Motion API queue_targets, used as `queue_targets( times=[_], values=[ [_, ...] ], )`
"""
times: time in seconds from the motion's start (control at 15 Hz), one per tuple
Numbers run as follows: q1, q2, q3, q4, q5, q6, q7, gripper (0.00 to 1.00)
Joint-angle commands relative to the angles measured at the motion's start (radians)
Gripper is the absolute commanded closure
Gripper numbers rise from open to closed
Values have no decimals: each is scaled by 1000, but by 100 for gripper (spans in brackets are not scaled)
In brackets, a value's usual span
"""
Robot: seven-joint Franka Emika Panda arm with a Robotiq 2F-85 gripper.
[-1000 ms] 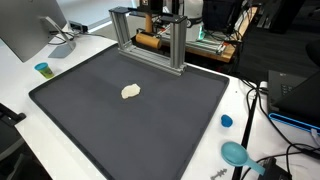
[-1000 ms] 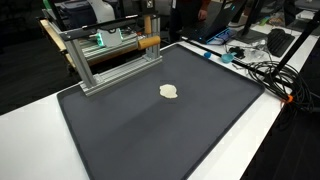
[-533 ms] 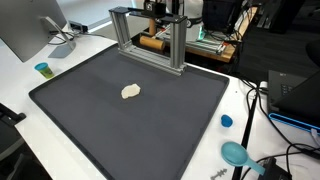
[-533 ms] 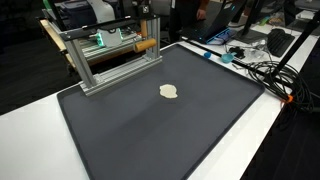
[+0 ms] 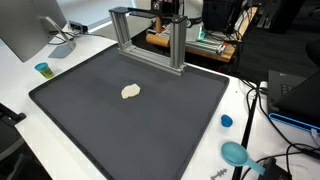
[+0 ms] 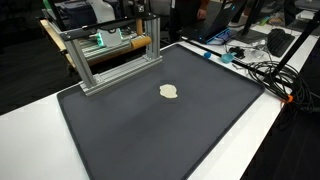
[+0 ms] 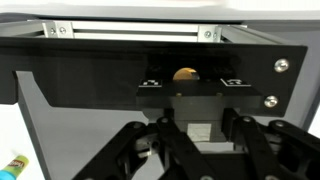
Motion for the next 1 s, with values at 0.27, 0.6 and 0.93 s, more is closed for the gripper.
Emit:
queue_targets(
  times=[0.27,0.6,0.93],
  values=[
    [2,-48,-36,-23,44,-68,-22,27],
    [-8,-120,-18,13,38,-83,19,0],
    [-10,-155,5,46,22,-56,47,0]
  ],
)
